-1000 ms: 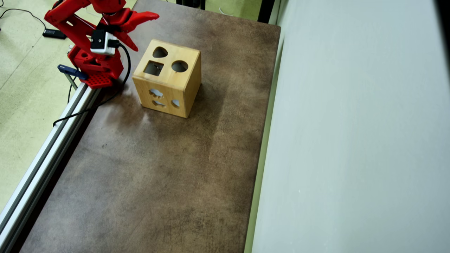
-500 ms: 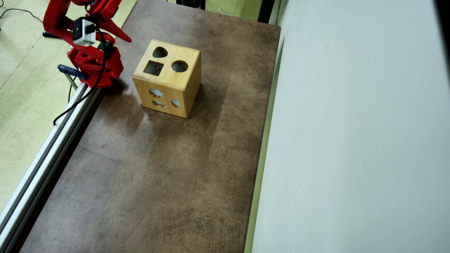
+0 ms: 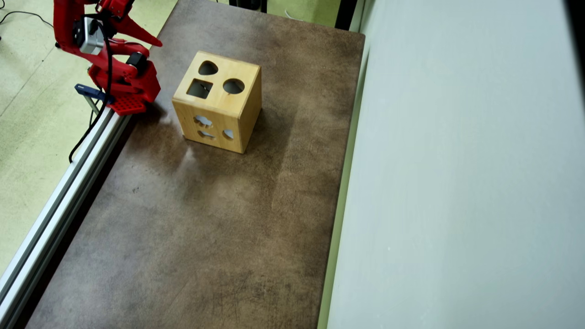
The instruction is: Pick and place the red cube on the square hole
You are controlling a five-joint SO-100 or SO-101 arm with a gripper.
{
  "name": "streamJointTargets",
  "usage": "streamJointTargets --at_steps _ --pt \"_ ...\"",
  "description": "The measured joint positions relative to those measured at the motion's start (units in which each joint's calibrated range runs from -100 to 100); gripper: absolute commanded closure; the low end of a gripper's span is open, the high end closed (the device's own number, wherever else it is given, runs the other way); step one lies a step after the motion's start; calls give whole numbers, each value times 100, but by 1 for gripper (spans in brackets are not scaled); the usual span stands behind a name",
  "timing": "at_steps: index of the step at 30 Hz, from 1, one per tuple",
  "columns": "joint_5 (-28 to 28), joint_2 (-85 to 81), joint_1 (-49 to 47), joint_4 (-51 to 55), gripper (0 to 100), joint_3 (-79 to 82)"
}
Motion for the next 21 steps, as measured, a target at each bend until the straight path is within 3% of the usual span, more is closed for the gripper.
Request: streamJointTargets --at_steps 21 --pt "0 -1305 0 0 13 0"
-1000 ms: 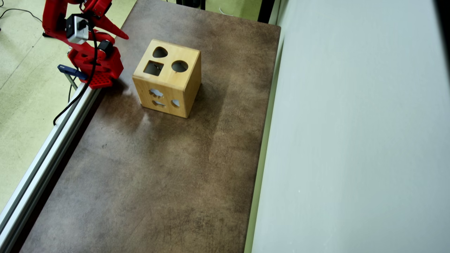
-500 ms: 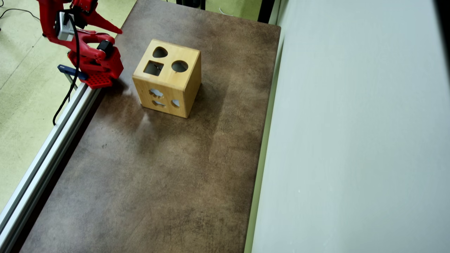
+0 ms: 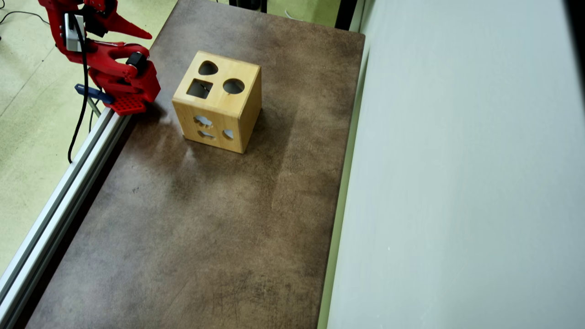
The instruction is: Pick and place the red cube on the square hole
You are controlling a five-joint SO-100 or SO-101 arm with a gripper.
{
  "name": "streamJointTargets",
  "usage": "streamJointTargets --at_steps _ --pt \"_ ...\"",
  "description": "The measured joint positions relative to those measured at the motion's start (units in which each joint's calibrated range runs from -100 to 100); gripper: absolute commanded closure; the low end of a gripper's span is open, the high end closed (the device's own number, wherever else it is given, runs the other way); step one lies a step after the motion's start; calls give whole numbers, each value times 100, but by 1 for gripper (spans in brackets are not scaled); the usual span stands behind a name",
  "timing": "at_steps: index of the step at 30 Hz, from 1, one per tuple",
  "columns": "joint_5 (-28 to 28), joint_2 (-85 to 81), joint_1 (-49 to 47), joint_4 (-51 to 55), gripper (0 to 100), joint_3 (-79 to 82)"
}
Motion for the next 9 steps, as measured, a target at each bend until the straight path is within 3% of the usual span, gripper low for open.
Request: streamJointTargets --at_steps 9 --pt "0 -297 0 0 13 -9"
